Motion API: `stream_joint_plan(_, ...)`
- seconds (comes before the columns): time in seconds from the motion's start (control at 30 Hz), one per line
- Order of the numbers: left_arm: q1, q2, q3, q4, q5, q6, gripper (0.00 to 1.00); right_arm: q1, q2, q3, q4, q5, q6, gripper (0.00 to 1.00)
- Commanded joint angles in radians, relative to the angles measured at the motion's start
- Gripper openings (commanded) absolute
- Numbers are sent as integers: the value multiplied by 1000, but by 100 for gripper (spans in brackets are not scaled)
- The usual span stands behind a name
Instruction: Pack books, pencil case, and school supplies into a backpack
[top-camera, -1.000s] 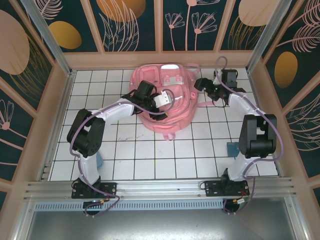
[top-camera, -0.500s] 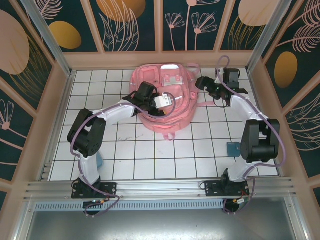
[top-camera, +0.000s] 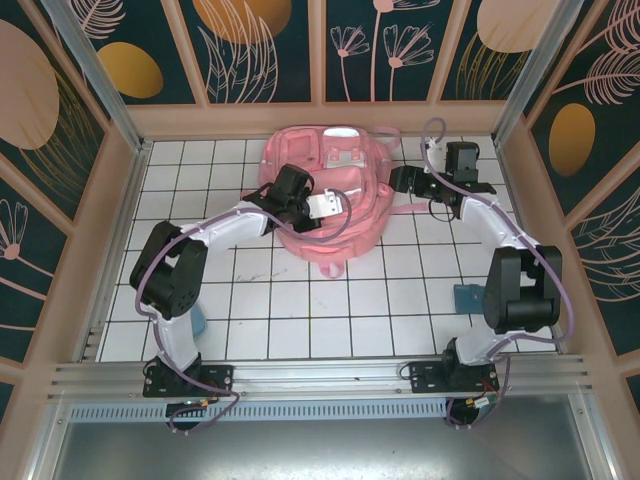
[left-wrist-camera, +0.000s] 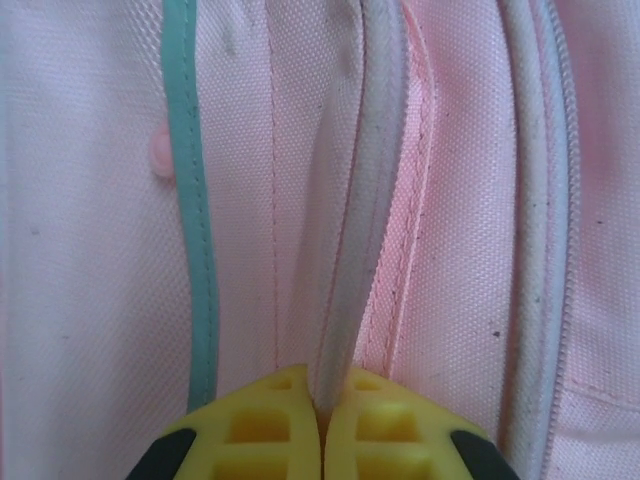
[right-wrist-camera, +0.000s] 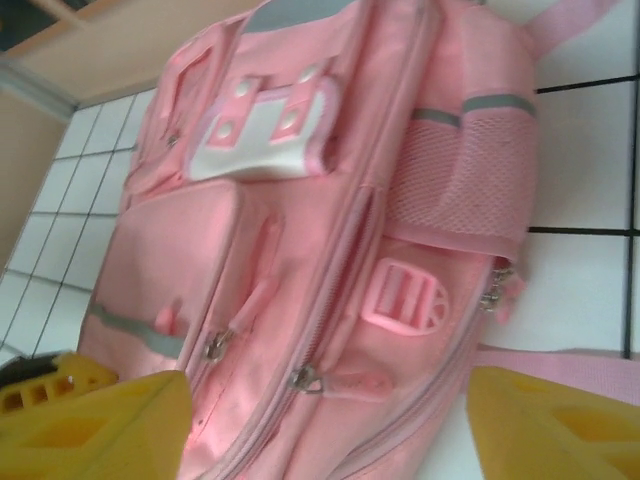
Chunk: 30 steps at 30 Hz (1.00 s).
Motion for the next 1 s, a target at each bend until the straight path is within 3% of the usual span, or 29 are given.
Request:
stream_joint_plan(0.0, 14, -88, -10, 65, -62, 32, 0, 8, 59, 60, -103, -172, -230, 61)
stream_joint_plan(0.07, 16, -110, -19, 70, -91, 44, 0, 26, 44, 13, -77, -197, -361, 59)
stream_joint_plan(0.2, 16, -142, -34, 73, -121, 57, 0, 34, 11, -43, -12, -197, -466, 61)
stream_joint_plan(0.33, 16, -183, -52, 88, -129, 64, 0, 48, 47, -11, -53, -158, -579, 61)
stream_joint_plan(0.47, 16, -216, -63, 86, -121, 61, 0, 52, 75, -5, -102, -222, -720, 59)
stream_joint_plan(0.7, 16, -243, -82, 89, -115, 54, 0, 66, 119, 15, -120, -245, -804, 56)
stream_joint_plan(0.97, 17, -260, -98, 89, -107, 46, 0, 94, 165, 33, -67, -215, -811, 41)
